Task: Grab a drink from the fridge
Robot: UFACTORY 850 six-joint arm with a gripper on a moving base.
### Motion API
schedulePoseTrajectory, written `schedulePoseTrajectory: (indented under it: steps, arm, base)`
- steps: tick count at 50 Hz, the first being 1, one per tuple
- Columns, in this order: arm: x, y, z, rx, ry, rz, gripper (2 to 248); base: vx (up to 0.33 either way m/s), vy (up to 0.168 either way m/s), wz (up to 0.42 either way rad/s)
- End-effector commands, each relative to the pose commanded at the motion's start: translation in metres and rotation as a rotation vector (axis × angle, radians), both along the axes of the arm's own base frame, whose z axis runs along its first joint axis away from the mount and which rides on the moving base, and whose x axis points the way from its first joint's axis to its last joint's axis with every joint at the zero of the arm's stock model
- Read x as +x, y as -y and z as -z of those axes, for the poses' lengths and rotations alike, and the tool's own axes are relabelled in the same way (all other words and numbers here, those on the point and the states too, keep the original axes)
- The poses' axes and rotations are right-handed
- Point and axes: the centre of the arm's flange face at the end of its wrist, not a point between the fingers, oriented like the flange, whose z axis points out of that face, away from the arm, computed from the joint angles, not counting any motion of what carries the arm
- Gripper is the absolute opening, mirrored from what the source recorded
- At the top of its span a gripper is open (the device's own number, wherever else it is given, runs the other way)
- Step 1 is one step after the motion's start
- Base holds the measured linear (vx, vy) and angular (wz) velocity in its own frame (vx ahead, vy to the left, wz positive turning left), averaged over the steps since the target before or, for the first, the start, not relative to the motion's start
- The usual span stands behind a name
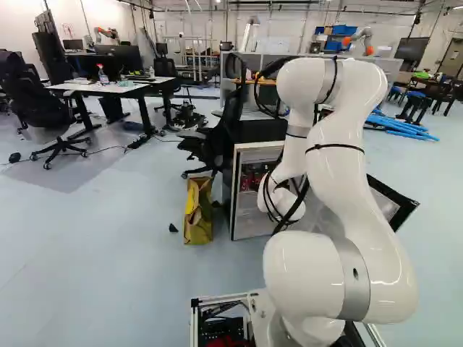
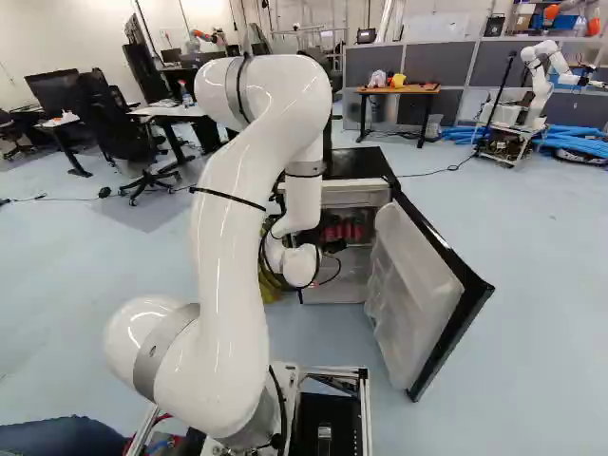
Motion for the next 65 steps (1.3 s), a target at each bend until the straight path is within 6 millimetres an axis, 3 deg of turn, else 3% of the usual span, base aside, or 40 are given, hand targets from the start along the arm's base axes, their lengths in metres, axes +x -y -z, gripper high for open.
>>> schedulePoseTrajectory:
  steps: [38, 65]
  arm:
    - [0.009, -0.002, 0.038, 0.019, 0.063, -0.043, 247]
    - [0.021, 0.005, 0.075, 0.024, 0.051, -0.036, 247]
  base:
    - [0.000, 0.000, 0.000]
    - [0.000, 0.000, 0.000]
